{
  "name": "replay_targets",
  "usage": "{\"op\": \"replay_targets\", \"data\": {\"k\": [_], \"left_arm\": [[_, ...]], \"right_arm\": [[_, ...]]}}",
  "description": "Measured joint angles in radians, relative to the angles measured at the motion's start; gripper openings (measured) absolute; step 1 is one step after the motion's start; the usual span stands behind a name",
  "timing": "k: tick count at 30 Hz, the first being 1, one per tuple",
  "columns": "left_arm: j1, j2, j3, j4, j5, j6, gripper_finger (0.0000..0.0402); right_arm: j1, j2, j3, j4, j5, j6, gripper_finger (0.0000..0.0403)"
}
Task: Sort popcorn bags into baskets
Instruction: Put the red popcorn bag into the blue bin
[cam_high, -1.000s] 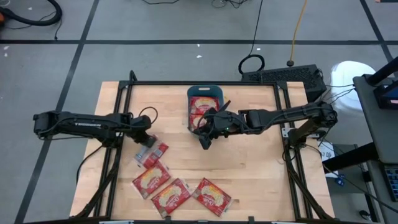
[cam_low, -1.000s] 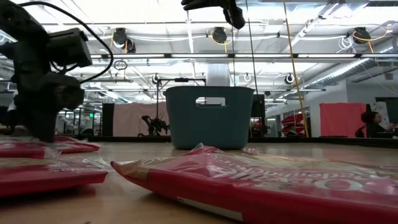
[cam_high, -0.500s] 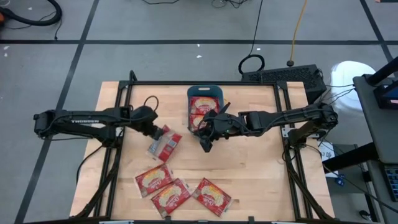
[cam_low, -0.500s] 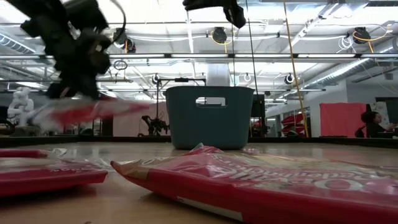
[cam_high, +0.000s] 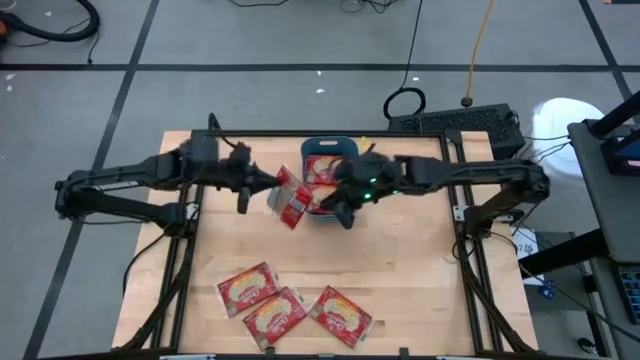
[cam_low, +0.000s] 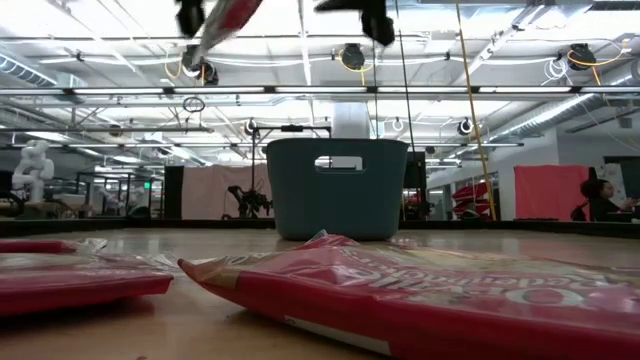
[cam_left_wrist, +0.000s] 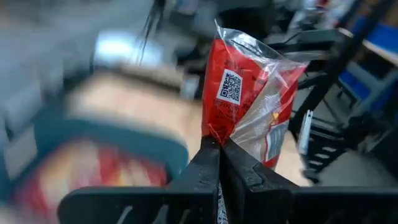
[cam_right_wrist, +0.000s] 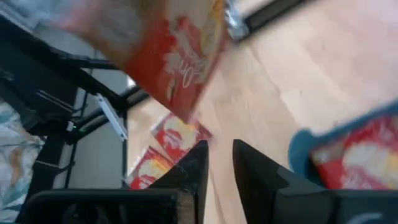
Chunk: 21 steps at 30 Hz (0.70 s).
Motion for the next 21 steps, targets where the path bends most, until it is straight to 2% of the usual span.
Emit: {"op": "replay_targets", "data": {"k": [3,5,8,12,17,21], "left_arm": [[-0.002,0.0,0.013,0.117,0.007,0.212,0.0004],[-0.002,0.002,0.013,0.219,0.007,0.288,0.0004],[-0.001,0.0,0.013,0.355,0.012,0.374,0.0002],[-0.002,0.001,0.014,0.472,0.046,0.4,0.0008],[-0.02,0.012,0.014,0.595,0.152,0.383,0.0003],[-0.062,0.045,0.014,0.716,0.202,0.374,0.0008]], "right_arm": [[-0.006,-0.061,0.0,0.013,-0.001,-0.097,0.009],[-0.006,-0.092,0.0,0.019,0.011,-0.165,0.0105],[-0.004,-0.133,0.0,0.024,0.064,-0.183,0.013],[-0.004,-0.158,0.0,0.104,0.079,-0.211,0.0155],[0.016,-0.156,0.0,0.297,0.045,-0.243,0.0177],[0.015,-0.139,0.0,0.392,-0.062,-0.194,0.0185]]}}
